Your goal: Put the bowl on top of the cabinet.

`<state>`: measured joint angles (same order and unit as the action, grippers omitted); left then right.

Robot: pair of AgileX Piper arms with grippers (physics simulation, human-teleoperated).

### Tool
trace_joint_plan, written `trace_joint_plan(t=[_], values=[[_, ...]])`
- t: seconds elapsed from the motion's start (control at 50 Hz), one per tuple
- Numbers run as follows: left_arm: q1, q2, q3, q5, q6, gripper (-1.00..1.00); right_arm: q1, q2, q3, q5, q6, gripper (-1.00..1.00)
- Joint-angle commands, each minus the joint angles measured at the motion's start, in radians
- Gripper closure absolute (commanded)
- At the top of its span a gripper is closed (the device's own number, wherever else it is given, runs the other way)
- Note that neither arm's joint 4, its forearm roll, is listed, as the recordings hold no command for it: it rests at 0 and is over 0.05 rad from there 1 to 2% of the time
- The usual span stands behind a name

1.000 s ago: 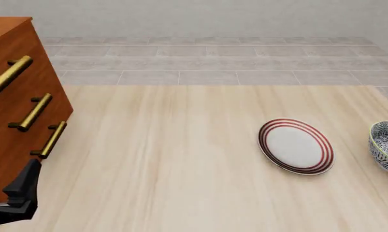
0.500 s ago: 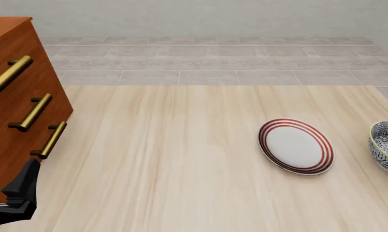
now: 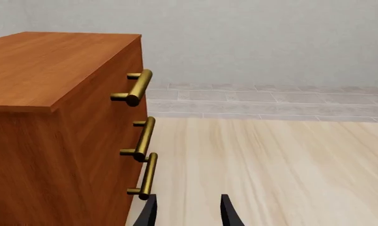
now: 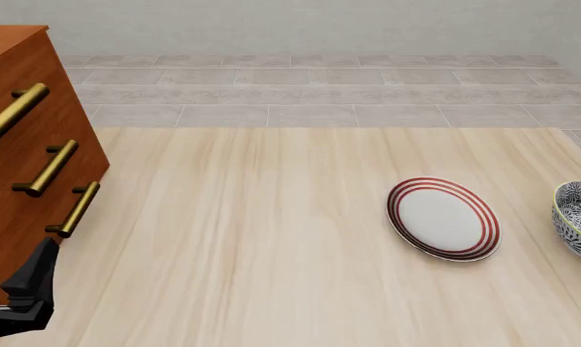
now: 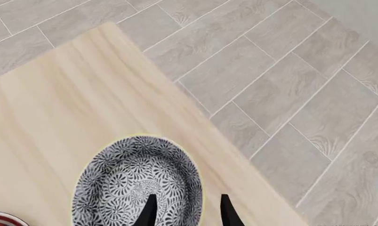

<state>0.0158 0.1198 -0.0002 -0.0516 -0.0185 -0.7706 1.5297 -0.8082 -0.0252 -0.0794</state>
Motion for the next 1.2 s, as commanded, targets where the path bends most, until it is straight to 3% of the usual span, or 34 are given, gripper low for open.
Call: trace_joint_plan(t=[0.02, 1.2], values=[[0.001, 0.001, 0.0, -0.004, -0.003, -1.0, 0.001, 0.047, -0.013, -0.005, -0.012, -1.0], [0.008, 0.008, 0.0, -0.013, -0.003, -1.0, -0.037, 0.215, 0.0, -0.103, -0.014, -1.0]])
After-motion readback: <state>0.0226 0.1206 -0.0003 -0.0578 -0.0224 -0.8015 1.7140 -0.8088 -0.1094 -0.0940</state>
